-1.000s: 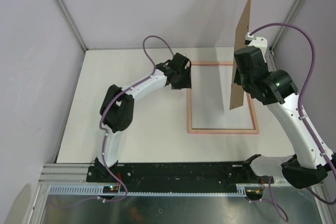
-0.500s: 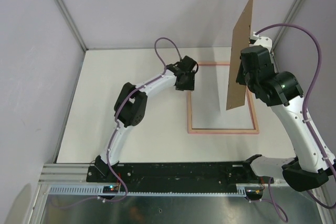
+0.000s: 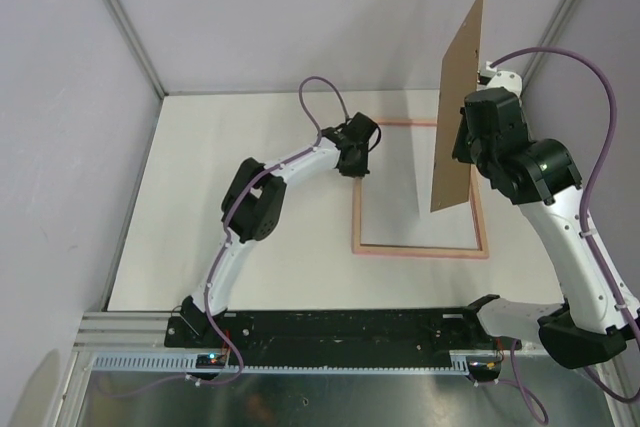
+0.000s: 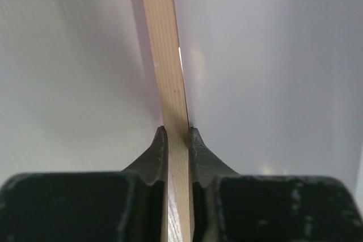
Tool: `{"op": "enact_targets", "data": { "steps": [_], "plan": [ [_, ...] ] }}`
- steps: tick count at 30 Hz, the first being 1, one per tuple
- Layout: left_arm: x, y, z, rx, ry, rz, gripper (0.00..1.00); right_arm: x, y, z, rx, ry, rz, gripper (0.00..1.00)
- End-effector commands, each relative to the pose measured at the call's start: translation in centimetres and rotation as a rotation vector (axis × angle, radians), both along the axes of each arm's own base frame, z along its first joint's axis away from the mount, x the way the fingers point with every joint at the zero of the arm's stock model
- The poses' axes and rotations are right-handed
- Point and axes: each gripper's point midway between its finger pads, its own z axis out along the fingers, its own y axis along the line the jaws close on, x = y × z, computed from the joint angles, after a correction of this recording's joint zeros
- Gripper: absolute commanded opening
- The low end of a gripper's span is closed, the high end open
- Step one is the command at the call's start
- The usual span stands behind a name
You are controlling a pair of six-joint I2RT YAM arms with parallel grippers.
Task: Put the photo into the frame
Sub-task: Move the frame body to the center of the board.
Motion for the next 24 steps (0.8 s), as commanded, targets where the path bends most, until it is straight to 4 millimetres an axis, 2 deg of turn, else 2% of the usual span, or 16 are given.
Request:
{"op": "enact_targets", "data": {
  "steps": [1, 4, 9, 15, 19, 24],
  "plan": [
    [-0.1, 3.6, 1.4, 0.056, -0.018, 0.030, 0.04, 1.0, 0.8, 3.4, 0.091, -0.140, 0.027, 0.00],
    [-0.9, 6.4, 1.2, 0.102, -0.003, 0.026, 0.01, 1.6, 2.3, 3.3, 0.136, -0.134, 0.084, 0.00],
    [-2.3, 12.4, 2.1, 0.130, 0.010, 0.079, 0.00, 2.5, 5.7, 3.0, 0.248, -0.125, 0.197, 0.00],
    [-6.3, 20.3, 1.1, 0.167, 0.071, 0.191, 0.00, 2.7, 9.9, 1.1, 0.405, -0.090, 0.328, 0.00],
    [-7.8, 23.2, 0.9, 0.163, 0.076, 0.213, 0.00, 2.5, 11.9, 0.3, 0.505, -0.078, 0.393, 0.00],
    [-8.6, 24.6, 0.6, 0.151, 0.093, 0.204, 0.00, 2.1, 13.4, -0.5, 0.592, -0.058, 0.434, 0.00]
  ]
}}
